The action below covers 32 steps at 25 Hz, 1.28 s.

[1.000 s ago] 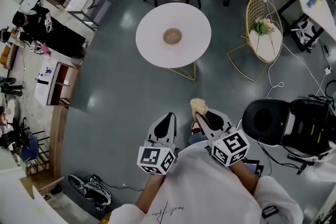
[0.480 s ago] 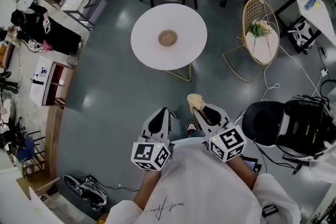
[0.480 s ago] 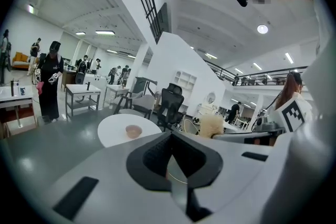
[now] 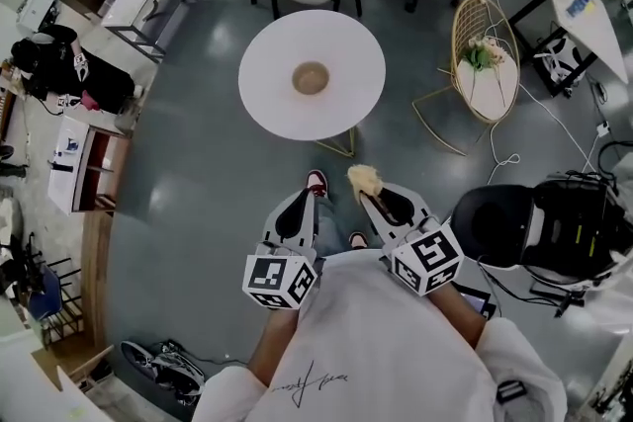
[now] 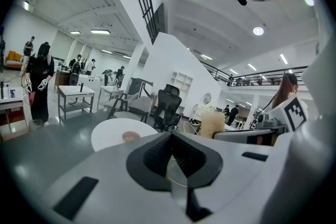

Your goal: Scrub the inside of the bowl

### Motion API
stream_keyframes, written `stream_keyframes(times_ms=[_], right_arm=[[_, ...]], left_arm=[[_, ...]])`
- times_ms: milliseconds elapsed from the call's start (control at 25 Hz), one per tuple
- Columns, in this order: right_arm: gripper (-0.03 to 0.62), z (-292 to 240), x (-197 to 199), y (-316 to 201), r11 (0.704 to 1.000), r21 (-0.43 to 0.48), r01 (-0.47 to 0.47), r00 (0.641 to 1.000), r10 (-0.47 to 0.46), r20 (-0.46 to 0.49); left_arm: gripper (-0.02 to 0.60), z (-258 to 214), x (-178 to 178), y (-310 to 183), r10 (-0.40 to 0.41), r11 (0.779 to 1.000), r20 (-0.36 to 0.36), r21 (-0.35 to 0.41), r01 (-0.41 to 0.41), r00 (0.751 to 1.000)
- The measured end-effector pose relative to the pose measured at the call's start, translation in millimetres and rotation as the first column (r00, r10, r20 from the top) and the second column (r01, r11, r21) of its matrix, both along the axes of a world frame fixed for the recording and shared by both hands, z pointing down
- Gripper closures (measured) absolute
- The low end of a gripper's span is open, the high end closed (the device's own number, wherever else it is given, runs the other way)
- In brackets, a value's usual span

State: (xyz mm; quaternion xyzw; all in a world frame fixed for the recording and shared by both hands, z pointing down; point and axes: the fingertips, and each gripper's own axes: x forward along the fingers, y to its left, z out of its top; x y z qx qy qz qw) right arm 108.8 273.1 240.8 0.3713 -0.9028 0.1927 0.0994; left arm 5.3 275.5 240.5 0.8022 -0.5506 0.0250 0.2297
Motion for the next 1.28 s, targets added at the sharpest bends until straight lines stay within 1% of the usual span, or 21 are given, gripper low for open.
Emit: stream_keyframes(times_ms=[200,400,560,680,880,1000,1160,1280], right_arm=[[0.51,1.8,-6.2,-24.4,1.0,-0.013,-0.015,1.0,0.015,-0.005],[0.51,1.7,-22.3,-58.3,1.0,-0.017,-0.022,1.0,0.022,-0.008],[0.51,2.8,-38.4,-78.4,0.999,-0.031,-0.02,1.0,0.02,-0.008],[0.51,2.1,-51.2,-93.0,0.999,-0.036,-0.024,1.0,0.024,-0.006],[0.51,2.8,-70.8,-114.3,0.998,-0.035,-0.049,0.999,0.049,-0.003],[0.51,5.8,-74.8,-126.5,0.997,-0.037,-0.073,0.997,0.073,-0.005],[0.51,6.7,-78.7,-144.7,0.991,-0.04,-0.125,0.992,0.124,-0.018],[0.51,8.1,-86.6,-157.6,0.988,-0.041,-0.151,0.988,0.15,-0.031]], left_arm=[[0.578,2.2,-5.0,-25.0,0.026,1.0,-0.004,-0.007,-0.026,1.0],[0.578,8.2,-15.7,-59.3,0.062,0.998,-0.004,-0.026,-0.062,0.998],[0.578,10.4,-35.0,-83.3,0.039,0.998,-0.043,-0.05,-0.041,0.998],[0.578,12.2,-47.7,-97.8,0.037,0.997,-0.048,-0.063,-0.04,0.998],[0.578,20.1,-62.7,-118.6,0.092,0.992,-0.037,-0.083,-0.095,0.995],[0.578,24.1,-66.6,-134.2,0.121,0.989,-0.034,-0.087,-0.123,0.992],[0.578,23.3,-69.5,-158.5,0.17,0.983,-0.003,-0.072,-0.17,0.985],[0.578,20.6,-76.2,-174.1,0.197,0.979,-0.013,-0.048,-0.197,0.98]])
